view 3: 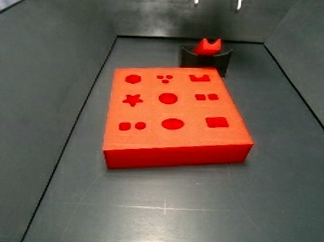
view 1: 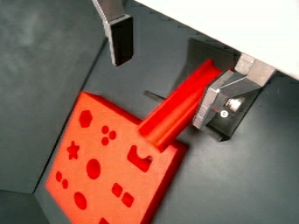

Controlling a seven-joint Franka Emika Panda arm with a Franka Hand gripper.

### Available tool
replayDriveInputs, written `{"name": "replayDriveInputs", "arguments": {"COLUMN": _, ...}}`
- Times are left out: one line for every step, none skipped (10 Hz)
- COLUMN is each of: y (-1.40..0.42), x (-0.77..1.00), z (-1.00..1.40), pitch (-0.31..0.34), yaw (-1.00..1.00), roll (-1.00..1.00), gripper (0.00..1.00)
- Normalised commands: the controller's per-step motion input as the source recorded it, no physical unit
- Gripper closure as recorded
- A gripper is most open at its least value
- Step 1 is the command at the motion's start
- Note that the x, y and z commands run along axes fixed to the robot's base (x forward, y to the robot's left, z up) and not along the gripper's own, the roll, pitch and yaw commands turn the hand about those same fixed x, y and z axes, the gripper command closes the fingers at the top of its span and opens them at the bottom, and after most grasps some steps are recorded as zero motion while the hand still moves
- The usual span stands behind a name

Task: Pick up the arch object. Move up. Place the arch object on the fixture. Regrasp the arch object. Move to above the board. Insert the arch object.
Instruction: Regrasp the arch object.

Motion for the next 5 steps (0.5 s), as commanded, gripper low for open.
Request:
{"name": "replayDriveInputs", "arguments": {"y": -1.00, "x": -0.07, "z": 0.81, "pitch": -0.004, "yaw": 0.04, "roll": 1.00, "gripper": 0.00}}
{"name": "replayDriveInputs", "arguments": {"y": -1.00, "x": -0.07, "z": 0.71, "pitch": -0.006, "yaw": 0.04, "roll": 1.00, "gripper": 0.00}}
{"name": "replayDriveInputs", "arguments": {"y": -0.99, "x": -0.07, "z": 0.59, "pitch": -0.008, "yaw": 0.04, "roll": 1.00, "gripper": 0.00}}
{"name": "replayDriveInputs", "arguments": {"y": -0.79, "x": -0.05, "z": 0.34, "pitch": -0.010, "yaw": 0.04, "roll": 1.00, "gripper": 0.00}}
{"name": "replayDriveInputs", "arguments": {"y": -0.59, "x": -0.03, "z": 0.16, "pitch": -0.013, "yaw": 0.04, "roll": 1.00, "gripper": 0.00}}
